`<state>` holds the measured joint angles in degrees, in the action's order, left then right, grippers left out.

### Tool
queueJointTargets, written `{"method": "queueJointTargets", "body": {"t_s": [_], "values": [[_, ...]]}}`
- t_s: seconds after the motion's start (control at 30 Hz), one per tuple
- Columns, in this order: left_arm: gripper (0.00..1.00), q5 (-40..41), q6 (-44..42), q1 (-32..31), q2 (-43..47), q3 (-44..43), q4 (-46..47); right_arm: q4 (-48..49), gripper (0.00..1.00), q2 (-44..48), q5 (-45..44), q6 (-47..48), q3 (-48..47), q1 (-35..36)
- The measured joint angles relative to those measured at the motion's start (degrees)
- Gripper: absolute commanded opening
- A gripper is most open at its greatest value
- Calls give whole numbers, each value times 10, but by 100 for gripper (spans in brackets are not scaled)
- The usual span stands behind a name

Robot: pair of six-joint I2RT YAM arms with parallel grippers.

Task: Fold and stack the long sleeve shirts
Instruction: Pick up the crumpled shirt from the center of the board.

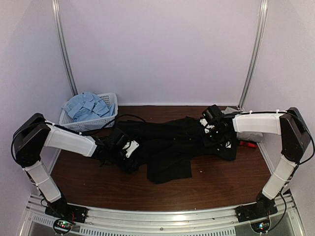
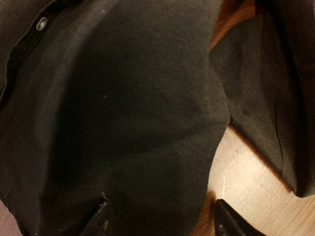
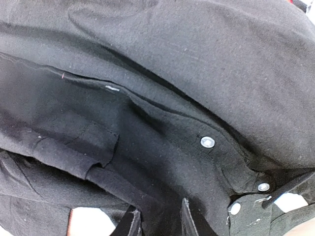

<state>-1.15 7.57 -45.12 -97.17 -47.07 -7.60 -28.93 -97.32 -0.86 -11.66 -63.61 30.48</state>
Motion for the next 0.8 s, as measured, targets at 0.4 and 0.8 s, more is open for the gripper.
{"method": "queueJointTargets", "body": {"t_s": [0.4,0.8], "values": [[9,61,64,-32,-5,-3,-2,-2,50,1,10,8,0,-3],[0,84,83,-43,35,-92,-125,-9,69,105,56,2,29,-8]]}}
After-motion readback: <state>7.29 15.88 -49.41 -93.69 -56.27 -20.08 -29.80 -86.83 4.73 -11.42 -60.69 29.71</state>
